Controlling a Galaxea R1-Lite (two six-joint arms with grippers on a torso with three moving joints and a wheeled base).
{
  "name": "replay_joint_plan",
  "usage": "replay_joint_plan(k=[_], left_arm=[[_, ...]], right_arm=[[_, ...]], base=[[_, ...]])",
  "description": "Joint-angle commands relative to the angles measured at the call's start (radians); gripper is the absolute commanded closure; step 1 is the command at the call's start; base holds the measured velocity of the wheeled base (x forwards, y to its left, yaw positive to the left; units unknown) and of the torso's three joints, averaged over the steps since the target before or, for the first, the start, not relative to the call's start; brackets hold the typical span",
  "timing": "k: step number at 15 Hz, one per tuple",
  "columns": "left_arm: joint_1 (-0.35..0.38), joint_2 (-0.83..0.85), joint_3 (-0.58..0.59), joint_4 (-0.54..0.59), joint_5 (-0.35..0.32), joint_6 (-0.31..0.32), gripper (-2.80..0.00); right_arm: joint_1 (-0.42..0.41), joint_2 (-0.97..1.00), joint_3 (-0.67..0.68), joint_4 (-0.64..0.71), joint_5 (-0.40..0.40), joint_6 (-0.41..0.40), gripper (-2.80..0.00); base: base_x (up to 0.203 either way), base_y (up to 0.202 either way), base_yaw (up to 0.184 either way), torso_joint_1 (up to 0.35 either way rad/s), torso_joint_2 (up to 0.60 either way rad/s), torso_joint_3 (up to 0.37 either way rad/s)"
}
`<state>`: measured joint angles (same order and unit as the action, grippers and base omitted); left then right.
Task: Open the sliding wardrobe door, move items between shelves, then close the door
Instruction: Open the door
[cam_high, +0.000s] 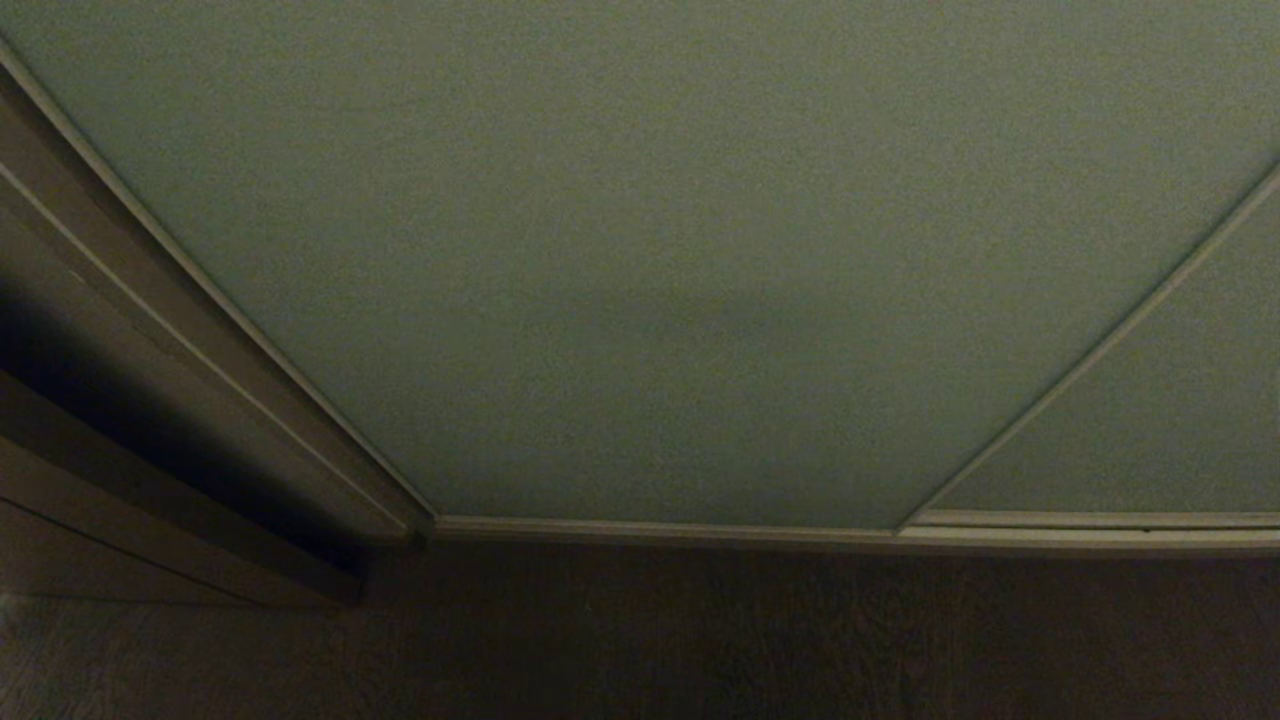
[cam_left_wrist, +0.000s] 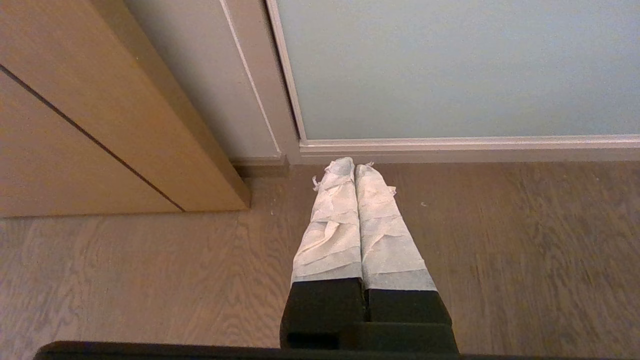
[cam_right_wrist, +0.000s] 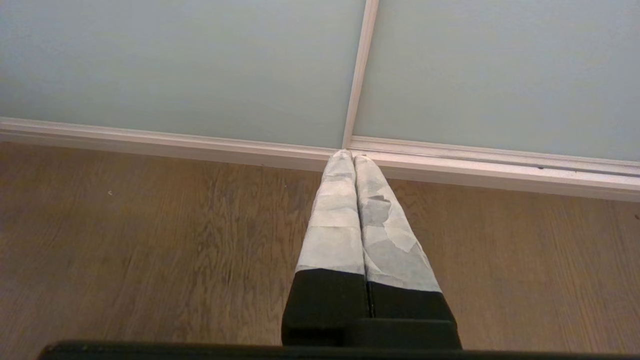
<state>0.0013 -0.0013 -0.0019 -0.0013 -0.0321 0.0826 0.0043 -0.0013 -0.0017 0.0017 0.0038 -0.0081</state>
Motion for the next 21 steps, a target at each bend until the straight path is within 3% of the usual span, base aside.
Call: replay_joint_plan(k=[1,15,21], left_arm=[[0.002,0.001,0.0,0.0,0.0,0.0,0.0],[0.0,0.002,-0.001,0.007,-0.003,0.008,0.0],[0.001,0.001,-0.001,0.004,0.004,-0.04,0.0]], right_arm=[[0.0,0.0,0.0,0.0,0.001,0.0,0.0],[0.0,-0.001,0.0,0.0,0.001,0.0,0.0],[0.0,0.0,0.0,0.0,0.001,0.0,0.0]], base=[[0.0,0.0,0.0,0.0,0.0,0.0],[0.0,0.0,0.0,0.0,0.0,0.0],[0.0,0.0,0.0,0.0,0.0,0.0]])
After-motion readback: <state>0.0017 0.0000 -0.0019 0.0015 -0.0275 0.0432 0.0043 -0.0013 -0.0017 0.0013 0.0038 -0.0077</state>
